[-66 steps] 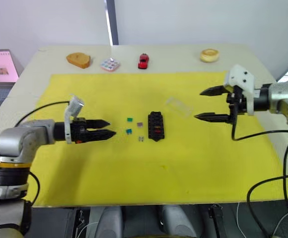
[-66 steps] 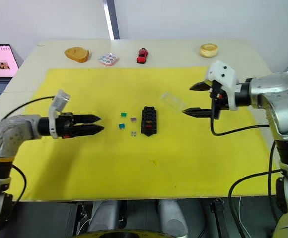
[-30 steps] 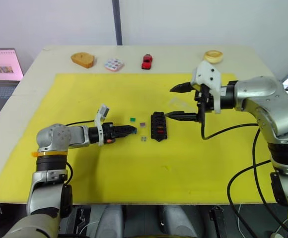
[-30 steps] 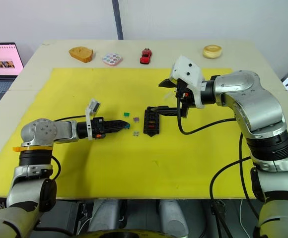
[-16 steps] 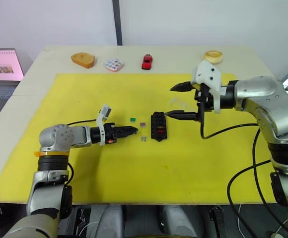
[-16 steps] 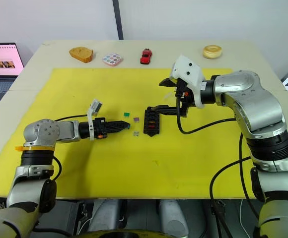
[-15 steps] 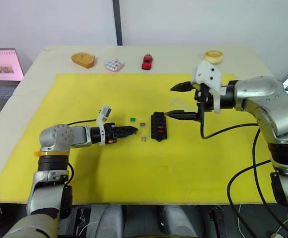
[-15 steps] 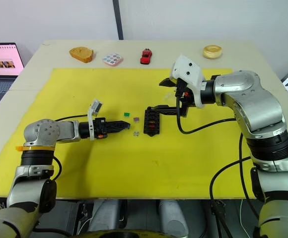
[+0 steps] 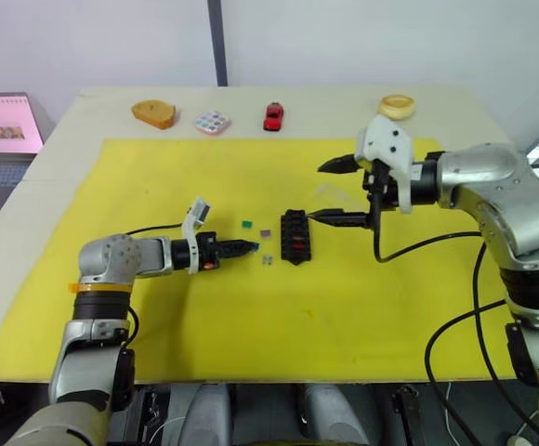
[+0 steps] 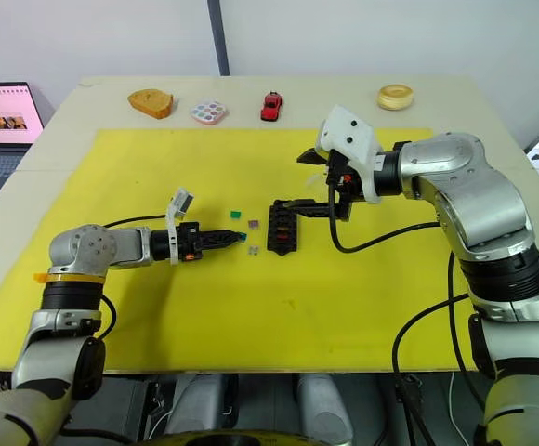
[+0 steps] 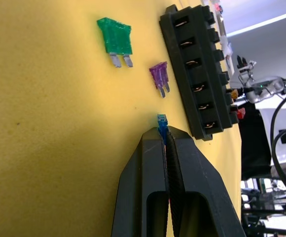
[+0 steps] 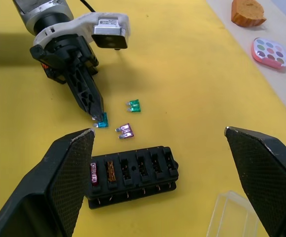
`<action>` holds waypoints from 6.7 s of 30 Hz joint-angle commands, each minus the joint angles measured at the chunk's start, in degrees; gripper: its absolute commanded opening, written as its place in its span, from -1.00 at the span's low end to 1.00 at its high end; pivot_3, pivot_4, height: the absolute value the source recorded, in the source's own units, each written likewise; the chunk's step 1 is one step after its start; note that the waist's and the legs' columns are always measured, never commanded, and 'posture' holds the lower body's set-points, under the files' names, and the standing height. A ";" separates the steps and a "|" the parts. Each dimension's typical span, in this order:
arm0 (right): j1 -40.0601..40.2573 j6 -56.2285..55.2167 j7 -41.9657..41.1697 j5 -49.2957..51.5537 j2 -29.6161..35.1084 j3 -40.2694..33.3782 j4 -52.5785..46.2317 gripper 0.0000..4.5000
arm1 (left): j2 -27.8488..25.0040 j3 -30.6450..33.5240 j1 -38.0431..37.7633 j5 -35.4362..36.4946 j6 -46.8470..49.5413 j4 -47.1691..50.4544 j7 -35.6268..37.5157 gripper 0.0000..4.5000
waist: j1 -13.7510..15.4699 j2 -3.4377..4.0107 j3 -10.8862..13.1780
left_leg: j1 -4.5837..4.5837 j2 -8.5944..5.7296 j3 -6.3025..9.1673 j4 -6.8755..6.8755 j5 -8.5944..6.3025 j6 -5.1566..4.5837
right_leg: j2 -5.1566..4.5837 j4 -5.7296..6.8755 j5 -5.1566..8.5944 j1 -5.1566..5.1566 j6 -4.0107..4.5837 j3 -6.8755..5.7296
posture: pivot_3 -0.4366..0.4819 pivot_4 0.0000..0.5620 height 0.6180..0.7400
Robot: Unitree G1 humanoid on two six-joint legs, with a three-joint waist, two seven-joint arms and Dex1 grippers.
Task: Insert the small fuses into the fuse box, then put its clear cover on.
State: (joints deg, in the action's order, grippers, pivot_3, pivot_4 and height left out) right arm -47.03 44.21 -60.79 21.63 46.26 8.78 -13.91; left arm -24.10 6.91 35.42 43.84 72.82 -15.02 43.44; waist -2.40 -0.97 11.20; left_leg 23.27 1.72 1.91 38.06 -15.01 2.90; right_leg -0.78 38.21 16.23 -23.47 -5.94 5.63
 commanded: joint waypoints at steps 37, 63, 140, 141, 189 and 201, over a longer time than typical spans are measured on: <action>-12.66 38.01 15.58 35.10 -12.51 -11.81 -0.18 0.02 | -10.75 -2.58 4.17 5.46 -23.17 22.64 26.20 -1.00 | -0.22 -0.04 0.06 | 0.19 0.08 -0.04 -0.12 0.01 0.02 | 0.12 -0.07 0.00 -0.23 0.04 0.02 | -0.05 -0.47 1.00; -11.51 34.02 13.97 33.19 -10.21 -8.03 -1.19 -0.73 | -11.10 -2.87 3.58 4.60 -24.46 22.10 25.26 -1.00 | -0.19 -0.04 0.06 | 0.20 0.08 -0.04 -0.13 0.01 0.02 | 0.12 -0.09 0.01 -0.25 0.04 0.02 | -0.05 -0.47 1.00; -8.61 -0.63 -9.79 -9.00 -4.47 15.21 13.55 -1.00 | -1.69 -21.02 9.41 -31.42 -60.09 -1.73 29.24 0.98 | -0.04 -0.03 0.07 | 1.08 0.05 -0.09 0.13 0.03 0.03 | 0.08 0.23 -0.02 -1.17 0.02 0.04 | -0.05 -0.47 1.00; -8.58 -0.79 -9.71 -9.12 -4.56 15.16 13.67 -1.00 | -1.71 -21.02 9.37 -31.45 -60.08 -1.69 29.24 0.98 | -0.04 -0.03 0.07 | 1.07 0.05 -0.09 0.13 0.03 0.03 | 0.08 0.23 -0.02 -1.17 0.02 0.04 | -0.05 -0.47 1.00; -8.08 -1.66 -7.35 -19.27 -6.75 19.49 13.31 -1.00 | -1.04 -21.25 8.47 -32.23 -60.56 -0.62 27.73 0.98 | -0.09 -0.02 0.05 | 0.96 0.04 -0.09 0.22 0.06 0.07 | 0.09 0.53 -0.02 -1.16 0.03 0.05 | -0.05 -0.47 1.00; -8.19 -2.32 -8.18 -21.73 -8.40 20.44 15.33 -1.00 | -1.67 -21.44 7.83 -32.48 -60.27 -0.05 27.56 0.98 | -0.20 -0.02 0.03 | 0.63 0.03 -0.12 0.21 0.06 0.07 | 0.11 0.71 -0.01 -0.96 0.04 0.07 | -0.05 -0.47 1.00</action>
State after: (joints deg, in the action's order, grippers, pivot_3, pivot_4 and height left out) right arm -54.61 41.70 -68.93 1.17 38.24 28.08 0.45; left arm -25.33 -14.90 43.31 11.64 13.08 -17.11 70.90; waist -2.60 -1.00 11.22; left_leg 23.89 1.76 1.79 38.27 -14.95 2.97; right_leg -0.67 38.93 16.22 -24.43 -5.90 5.71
